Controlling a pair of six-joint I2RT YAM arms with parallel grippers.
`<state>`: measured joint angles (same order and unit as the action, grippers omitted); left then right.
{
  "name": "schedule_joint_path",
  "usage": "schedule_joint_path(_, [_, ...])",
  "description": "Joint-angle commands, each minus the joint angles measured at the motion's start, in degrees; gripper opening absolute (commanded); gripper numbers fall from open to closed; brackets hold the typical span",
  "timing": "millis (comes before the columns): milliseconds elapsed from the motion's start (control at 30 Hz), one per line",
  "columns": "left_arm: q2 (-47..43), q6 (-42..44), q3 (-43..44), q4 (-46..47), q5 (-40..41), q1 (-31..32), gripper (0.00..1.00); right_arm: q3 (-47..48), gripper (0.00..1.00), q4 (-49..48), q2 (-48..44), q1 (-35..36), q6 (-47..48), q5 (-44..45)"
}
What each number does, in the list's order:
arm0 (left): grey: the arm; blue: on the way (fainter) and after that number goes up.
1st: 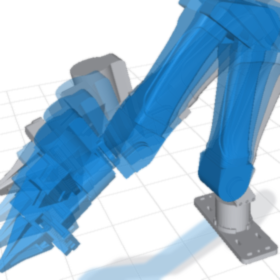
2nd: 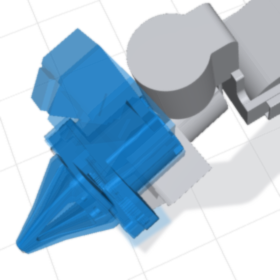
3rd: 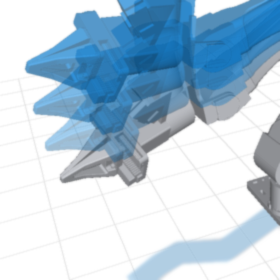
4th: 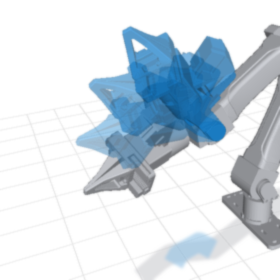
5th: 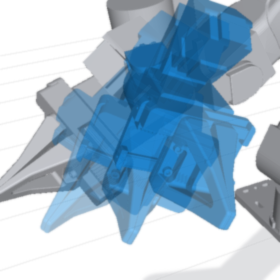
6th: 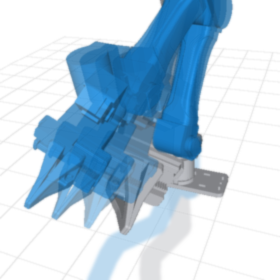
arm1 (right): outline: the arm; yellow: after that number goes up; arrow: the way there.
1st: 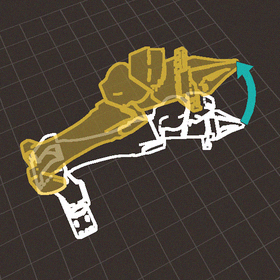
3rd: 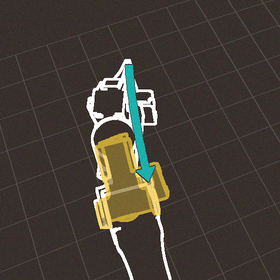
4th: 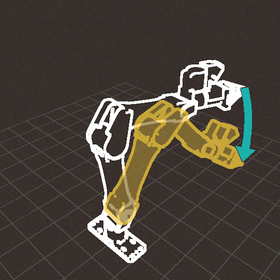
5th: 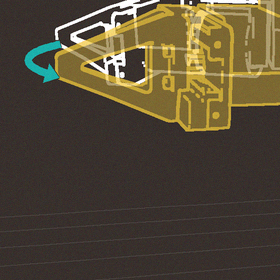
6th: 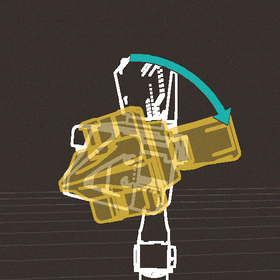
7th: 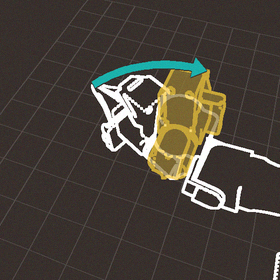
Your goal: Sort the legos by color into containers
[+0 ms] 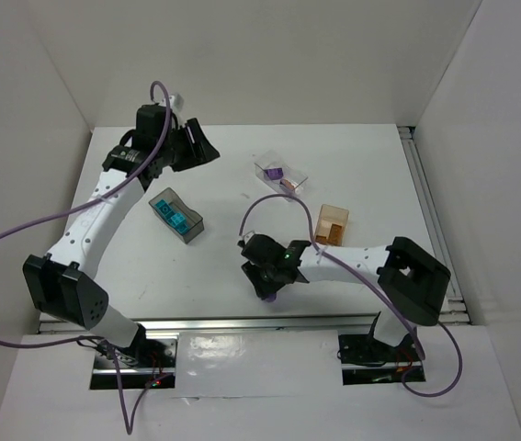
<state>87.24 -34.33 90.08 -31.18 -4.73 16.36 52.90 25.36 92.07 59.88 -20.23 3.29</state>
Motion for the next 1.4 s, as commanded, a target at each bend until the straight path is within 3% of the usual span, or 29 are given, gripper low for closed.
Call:
schedule_joint_path(0, [-0.2,1.5,1.1,1.1,0.2,-0.4,0.66,2.3,0.34,0.7,-1.2,0.3,-0.8,4.4])
schedule_joint_path(133, [-0.8,2.2,1.1,-0.2,1.4,-1.5,0.65,6.1,0.34,-0.8,-4.1,-6.1,-0.8,3.1])
schedule_joint_path(200, [-3.8,2.2,-0.2,-0.2,4.6,-1.5,0.63,8.3,0.34,-2.5,-4.1,-12.5,-0.1,2.5])
schedule_joint_path(367, [-8.1,2.2,-2.3,-0.7,6.0,-5.5,0.63,19.9,0.34,-3.1,2.6,-21.3,-0.1,8.6])
schedule_joint_path(600, [-10.2,3.2,-3.4,-1.3,5.4,-7.6,0.63,33.8,0.35,-5.0,14.3,-32.1,0.7,4.5])
schedule_joint_path(967, [-11.3,3.2,-6.1,0.1,3.7,-9.3,0.63,45.4,0.38,-7.1,26.7,-36.0,1.9,6.2])
schedule_joint_path(1033, [-11.8,3.2,-6.7,0.1,3.1,-9.3,0.63,46.8,0.46,-6.5,27.5,-36.0,1.9,6.8])
schedule_joint_path(1067, [-11.8,3.2,-6.7,0.1,3.1,-9.3,0.63,47.3,0.61,-5.6,28.2,-36.0,1.9,6.8])
schedule_joint_path(1200, [-11.8,3.2,-6.7,0.1,1.8,-9.9,0.63,47.1,0.84,-5.1,27.1,-36.0,1.9,7.9])
schedule_joint_path(1367, [-11.3,3.2,-6.7,0.1,0.2,-9.9,0.63,44.0,0.93,-4.4,17.5,-35.4,-0.8,17.0])
